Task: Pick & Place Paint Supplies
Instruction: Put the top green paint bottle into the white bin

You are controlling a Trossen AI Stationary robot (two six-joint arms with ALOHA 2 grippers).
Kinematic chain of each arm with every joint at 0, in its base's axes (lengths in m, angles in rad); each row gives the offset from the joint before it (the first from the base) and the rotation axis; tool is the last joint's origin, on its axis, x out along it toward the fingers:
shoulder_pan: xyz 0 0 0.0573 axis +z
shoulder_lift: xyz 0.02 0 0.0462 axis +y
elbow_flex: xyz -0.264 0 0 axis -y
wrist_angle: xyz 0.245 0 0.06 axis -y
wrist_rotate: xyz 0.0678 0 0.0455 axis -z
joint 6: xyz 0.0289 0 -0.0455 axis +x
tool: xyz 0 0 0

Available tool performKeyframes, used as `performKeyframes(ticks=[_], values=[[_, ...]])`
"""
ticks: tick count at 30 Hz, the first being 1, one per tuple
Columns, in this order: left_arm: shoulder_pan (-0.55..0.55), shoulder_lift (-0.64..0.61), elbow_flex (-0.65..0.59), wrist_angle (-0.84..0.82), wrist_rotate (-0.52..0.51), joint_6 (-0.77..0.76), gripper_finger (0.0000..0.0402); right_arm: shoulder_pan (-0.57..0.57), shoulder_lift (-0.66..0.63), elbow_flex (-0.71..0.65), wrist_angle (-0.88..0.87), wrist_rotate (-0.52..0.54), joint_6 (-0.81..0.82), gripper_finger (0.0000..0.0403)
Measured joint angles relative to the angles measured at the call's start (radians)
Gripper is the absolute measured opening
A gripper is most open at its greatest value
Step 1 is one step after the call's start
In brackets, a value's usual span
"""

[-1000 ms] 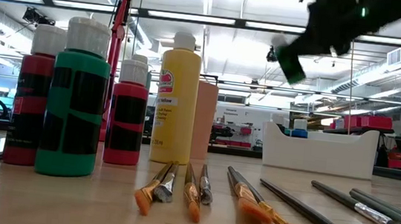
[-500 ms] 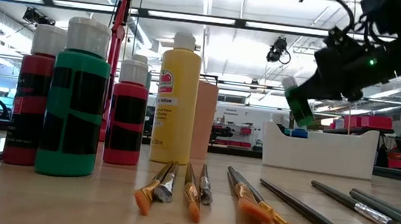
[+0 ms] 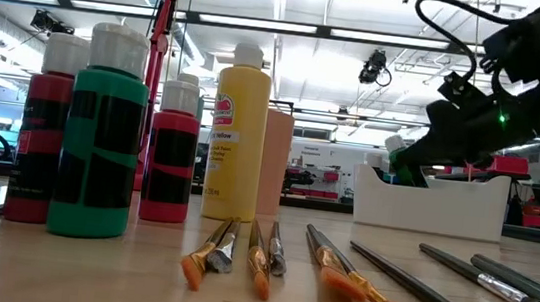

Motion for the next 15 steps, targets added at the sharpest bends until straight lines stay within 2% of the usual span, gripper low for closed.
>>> performKeyframes(ticks=[4, 15], values=[[0.0, 0.0, 0.0, 0.0, 0.0, 0.0, 0.0184, -0.017, 0.053, -0.001, 0.05, -0.03, -0.036, 0.0133], [0.0, 0.0, 0.0, 0.0, 0.0, 0.0, 0.0184, -0.043, 0.146, -0.001, 0.179, 0.004, -0.125, 0.0143]])
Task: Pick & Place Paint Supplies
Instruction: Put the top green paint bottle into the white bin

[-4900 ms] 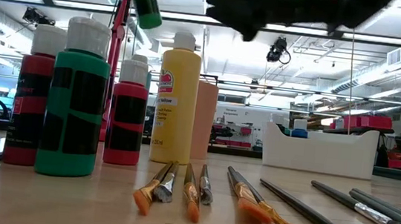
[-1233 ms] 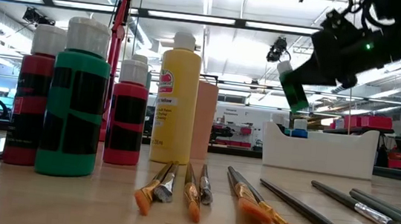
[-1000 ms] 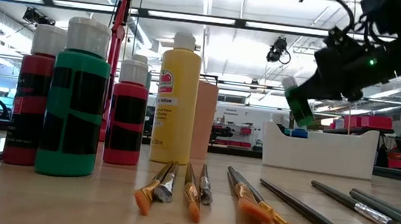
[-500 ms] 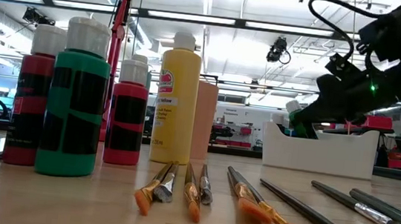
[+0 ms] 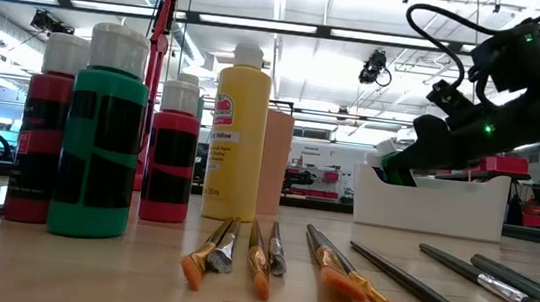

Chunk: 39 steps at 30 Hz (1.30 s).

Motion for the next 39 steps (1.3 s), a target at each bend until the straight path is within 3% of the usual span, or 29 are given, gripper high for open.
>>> performKeyframes(ticks=[10, 22, 33, 39], values=[[0.0, 0.0, 0.0, 0.0, 0.0, 0.0, 0.0184, -0.001, 0.0, 0.0, 0.0, 0.043, -0.012, 0.0179], [0.0, 0.0, 0.0, 0.0, 0.0, 0.0, 0.0184, -0.031, 0.0, 0.0, 0.0, 0.041, -0.017, 0.0182], [0.0, 0.0, 0.0, 0.0, 0.0, 0.0, 0.0184, -0.031, 0.0, 0.0, 0.012, 0.038, -0.029, 0.0117], [0.0, 0.0, 0.0, 0.0, 0.0, 0.0, 0.0184, -0.031, 0.001, 0.0, 0.152, 0.042, -0.119, 0.0126]])
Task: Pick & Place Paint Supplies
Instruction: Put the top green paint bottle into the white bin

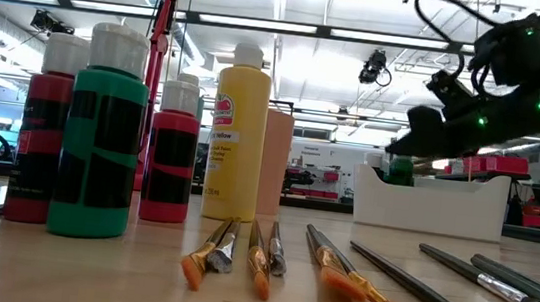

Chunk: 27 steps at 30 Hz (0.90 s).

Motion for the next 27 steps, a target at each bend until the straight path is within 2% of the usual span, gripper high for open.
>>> performKeyframes(ticks=[4, 10, 14, 19, 27], values=[[0.0, 0.0, 0.0, 0.0, 0.0, 0.0, 0.0184, -0.003, 0.0, 0.0, 0.072, 0.0, -0.068, 0.0144], [0.0, 0.0, 0.0, 0.0, 0.0, 0.0, 0.0184, -0.022, 0.0, 0.0, 0.035, -0.005, -0.007, 0.0118], [0.0, 0.0, 0.0, 0.0, 0.0, 0.0, 0.0184, -0.044, 0.0, 0.0, 0.032, -0.058, 0.007, 0.0118], [0.0, 0.0, 0.0, 0.0, 0.0, 0.0, 0.0184, -0.066, 0.0, 0.0, 0.032, -0.077, 0.008, 0.0136], [0.0, 0.0, 0.0, 0.0, 0.0, 0.01, 0.0184, -0.087, 0.0, 0.0, 0.032, -0.142, 0.015, 0.0117]])
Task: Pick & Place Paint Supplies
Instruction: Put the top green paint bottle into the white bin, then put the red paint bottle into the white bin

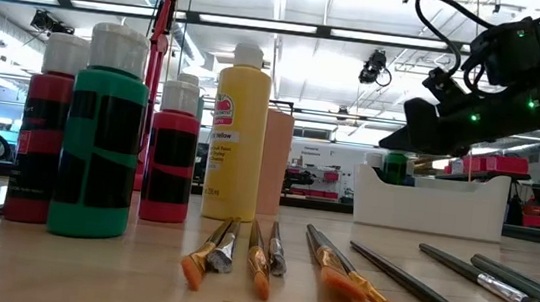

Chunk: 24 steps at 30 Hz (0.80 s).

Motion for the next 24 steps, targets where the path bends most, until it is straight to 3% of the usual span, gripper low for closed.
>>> performKeyframes(ticks=[6, 13, 20, 24], values=[[0.0, 0.0, 0.0, 0.0, 0.0, 0.001, 0.0184, 0.0, 0.003, 0.0, 0.003, -0.006, 0.002, 0.0133], [0.0, 0.0, 0.0, 0.0, 0.0, 0.001, 0.0184, -0.019, 0.067, 0.0, 0.006, 0.001, 0.037, 0.0117], [0.0, 0.0, 0.0, 0.0, 0.0, 0.001, 0.0184, -0.027, 0.14, 0.0, 0.088, 0.005, -0.005, 0.0164], [0.0, 0.0, 0.0, 0.0, 0.0, 0.001, 0.0184, -0.027, 0.152, 0.0, 0.137, 0.006, -0.039, 0.0159]])
